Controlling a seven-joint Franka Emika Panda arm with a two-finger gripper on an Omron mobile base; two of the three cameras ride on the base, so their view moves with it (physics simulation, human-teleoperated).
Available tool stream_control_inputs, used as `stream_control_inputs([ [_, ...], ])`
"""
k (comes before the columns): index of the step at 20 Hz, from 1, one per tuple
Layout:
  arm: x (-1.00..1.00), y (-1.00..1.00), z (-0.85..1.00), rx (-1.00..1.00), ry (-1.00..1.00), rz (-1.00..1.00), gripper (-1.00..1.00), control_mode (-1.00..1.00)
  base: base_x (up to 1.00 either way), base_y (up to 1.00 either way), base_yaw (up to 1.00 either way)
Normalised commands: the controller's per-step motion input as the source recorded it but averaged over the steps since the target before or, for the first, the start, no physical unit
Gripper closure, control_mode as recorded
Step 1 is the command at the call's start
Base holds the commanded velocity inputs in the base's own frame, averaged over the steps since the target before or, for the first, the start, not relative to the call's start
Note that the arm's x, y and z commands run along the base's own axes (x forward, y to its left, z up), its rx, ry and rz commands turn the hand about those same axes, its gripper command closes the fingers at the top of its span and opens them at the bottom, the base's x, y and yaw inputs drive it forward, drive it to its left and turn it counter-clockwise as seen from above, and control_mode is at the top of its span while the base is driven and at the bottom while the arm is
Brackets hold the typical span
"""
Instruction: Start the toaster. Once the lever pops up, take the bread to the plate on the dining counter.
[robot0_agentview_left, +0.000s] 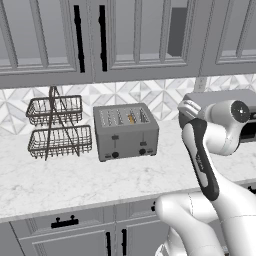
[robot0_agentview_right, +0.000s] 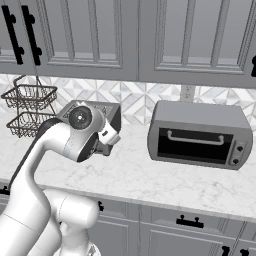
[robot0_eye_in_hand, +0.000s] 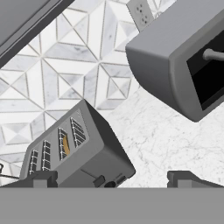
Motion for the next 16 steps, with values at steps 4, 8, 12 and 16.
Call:
stream_control_inputs([
  [4,0.0,0.0,0.0,0.0,0.0,0.0,-1.0,-1.0,0.0,0.0,0.0],
  [8,0.0,0.0,0.0,0.0,0.0,0.0,-1.0,-1.0,0.0,0.0,0.0],
  [12,0.0,0.0,0.0,0.0,0.0,0.0,-1.0,-1.0,0.0,0.0,0.0],
  [16,0.0,0.0,0.0,0.0,0.0,0.0,-1.0,-1.0,0.0,0.0,0.0],
])
